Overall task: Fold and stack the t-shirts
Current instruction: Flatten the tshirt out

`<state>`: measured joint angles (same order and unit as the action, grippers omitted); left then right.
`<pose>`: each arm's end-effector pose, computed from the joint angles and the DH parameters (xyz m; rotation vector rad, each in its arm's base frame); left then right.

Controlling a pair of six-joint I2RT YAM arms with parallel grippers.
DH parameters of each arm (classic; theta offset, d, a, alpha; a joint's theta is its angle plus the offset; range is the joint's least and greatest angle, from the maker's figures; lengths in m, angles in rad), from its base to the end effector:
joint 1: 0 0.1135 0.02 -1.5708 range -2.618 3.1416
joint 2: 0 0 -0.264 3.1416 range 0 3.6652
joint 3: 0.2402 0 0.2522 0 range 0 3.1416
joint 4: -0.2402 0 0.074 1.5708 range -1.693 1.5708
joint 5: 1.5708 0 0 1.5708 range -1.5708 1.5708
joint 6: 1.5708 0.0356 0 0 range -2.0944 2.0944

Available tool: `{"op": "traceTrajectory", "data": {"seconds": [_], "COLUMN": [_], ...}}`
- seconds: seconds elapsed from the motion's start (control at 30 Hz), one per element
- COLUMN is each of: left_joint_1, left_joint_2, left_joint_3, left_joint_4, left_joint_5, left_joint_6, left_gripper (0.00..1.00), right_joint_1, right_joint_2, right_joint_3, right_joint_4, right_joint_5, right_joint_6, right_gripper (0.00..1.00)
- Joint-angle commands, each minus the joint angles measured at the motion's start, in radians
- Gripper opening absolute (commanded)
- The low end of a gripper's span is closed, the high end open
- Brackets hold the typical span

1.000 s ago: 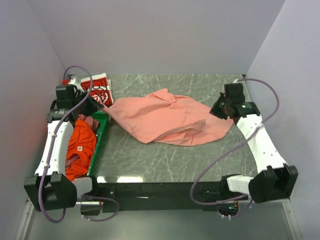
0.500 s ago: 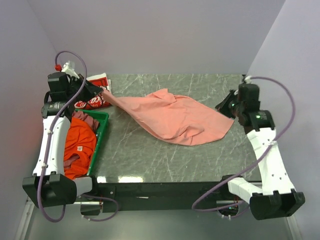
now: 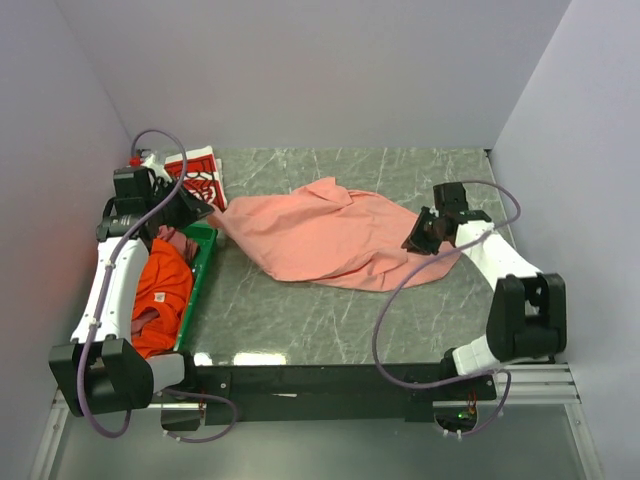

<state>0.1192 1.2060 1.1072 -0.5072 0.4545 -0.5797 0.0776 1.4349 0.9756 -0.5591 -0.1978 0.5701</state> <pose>0.2626 0.0157 0.3353 -0.5004 2.1475 -0.7545 0.2861 0.0293 0.2275 0.5711 2.5766 0.4861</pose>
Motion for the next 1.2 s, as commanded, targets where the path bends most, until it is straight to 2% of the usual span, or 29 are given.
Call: {"op": "traceTrajectory", "data": {"seconds": [0.0,0.17,0.43,0.8,0.97,1.17], "left_joint_1": [0.004,0.004,0.004,0.004,0.004,0.005], "left_joint_2": [-0.033,-0.037,-0.026,-0.019,-0.023,-0.025], "left_joint_3": [-0.026,-0.055,-0.081,-0.096,-0.109,-0.112], "left_joint_4": [0.002,0.002,-0.001,-0.004,-0.002,-0.002], "left_joint_5": [0.015,0.004,-0.007,-0.010,-0.008,-0.011], "left_joint_6": [0.029,0.027,0.046,0.081,0.086,0.089], "left_gripper": [0.00,0.00,0.00,0.00,0.00,0.00], "right_joint_1": [-0.006,0.022,0.085,0.120,0.116,0.106], "right_joint_2": [0.084,0.202,0.248,0.154,0.079,0.136], "right_joint_3": [0.072,0.094,0.020,-0.103,-0.019,0.135], "right_joint_4": [0.116,0.156,0.186,0.150,0.079,0.008], "right_joint_5": [-0.015,-0.057,-0.048,-0.017,0.026,0.084], "right_joint_6": [-0.032,-0.033,-0.019,-0.018,-0.029,-0.062], "right_gripper": [0.28,0.28,0.28,0.28,0.30,0.36]}}
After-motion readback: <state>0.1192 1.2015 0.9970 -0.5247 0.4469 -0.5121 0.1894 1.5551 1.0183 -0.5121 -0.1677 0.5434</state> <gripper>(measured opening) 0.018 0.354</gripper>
